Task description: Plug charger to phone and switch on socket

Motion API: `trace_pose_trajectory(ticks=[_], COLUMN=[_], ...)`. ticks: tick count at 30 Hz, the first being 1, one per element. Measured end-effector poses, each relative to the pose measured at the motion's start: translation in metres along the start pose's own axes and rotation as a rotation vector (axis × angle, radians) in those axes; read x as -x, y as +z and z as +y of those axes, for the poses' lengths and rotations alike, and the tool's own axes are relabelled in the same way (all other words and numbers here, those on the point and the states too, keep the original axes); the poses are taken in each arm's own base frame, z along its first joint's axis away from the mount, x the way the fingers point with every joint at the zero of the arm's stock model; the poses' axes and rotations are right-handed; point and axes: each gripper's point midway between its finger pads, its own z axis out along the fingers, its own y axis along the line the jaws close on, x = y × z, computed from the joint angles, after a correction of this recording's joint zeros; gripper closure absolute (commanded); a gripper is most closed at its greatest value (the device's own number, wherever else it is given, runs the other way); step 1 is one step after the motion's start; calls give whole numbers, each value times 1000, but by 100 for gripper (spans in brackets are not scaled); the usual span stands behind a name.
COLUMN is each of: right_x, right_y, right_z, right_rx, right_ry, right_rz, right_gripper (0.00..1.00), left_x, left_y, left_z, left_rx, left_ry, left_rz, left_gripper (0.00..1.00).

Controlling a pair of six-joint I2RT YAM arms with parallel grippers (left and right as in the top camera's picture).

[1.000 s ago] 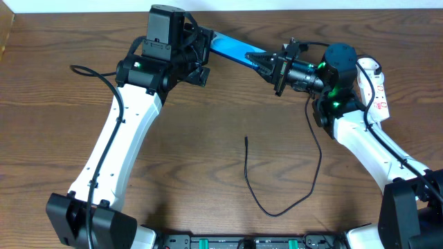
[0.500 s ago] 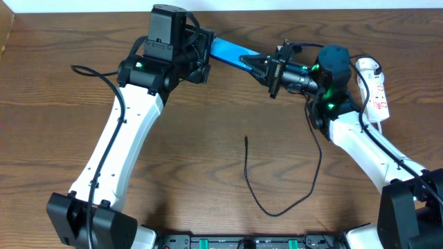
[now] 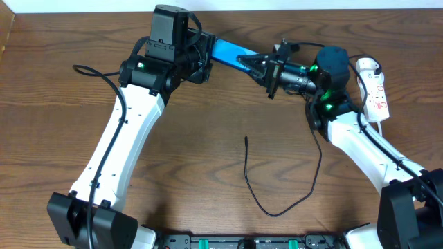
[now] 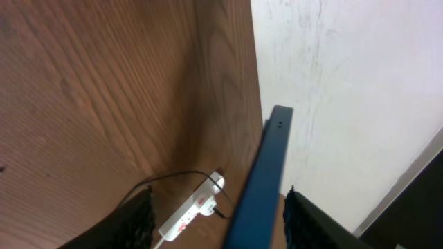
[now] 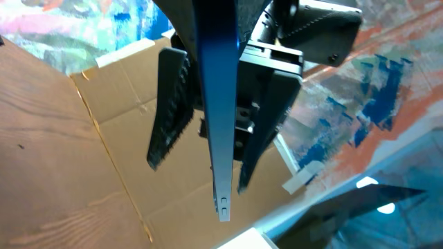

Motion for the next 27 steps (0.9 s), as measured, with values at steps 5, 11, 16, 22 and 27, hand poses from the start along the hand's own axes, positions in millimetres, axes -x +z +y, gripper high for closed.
trace_pose_trajectory(ticks=[5, 11, 16, 22, 27], right_x=[-9, -10, -10, -9, -9], right_y=[5, 5, 5, 5, 5], right_z=[-4, -5, -5, -4, -4], right_rx=[-14, -19, -19, -15, -15], right_ry=[0, 0, 12, 67, 67], right_rz=[29, 38, 39, 28, 29], right_gripper=[98, 98, 99, 90, 90], left_x=[0, 0, 0, 0, 0], left_y=[0, 0, 0, 0, 0], left_z=[0, 0, 0, 0, 0], left_rx=[1, 1, 1, -1, 0], left_ry=[-1, -1, 2, 18, 19], left_rz=[0, 0, 0, 1, 1], left_gripper=[56, 70, 77, 88, 93])
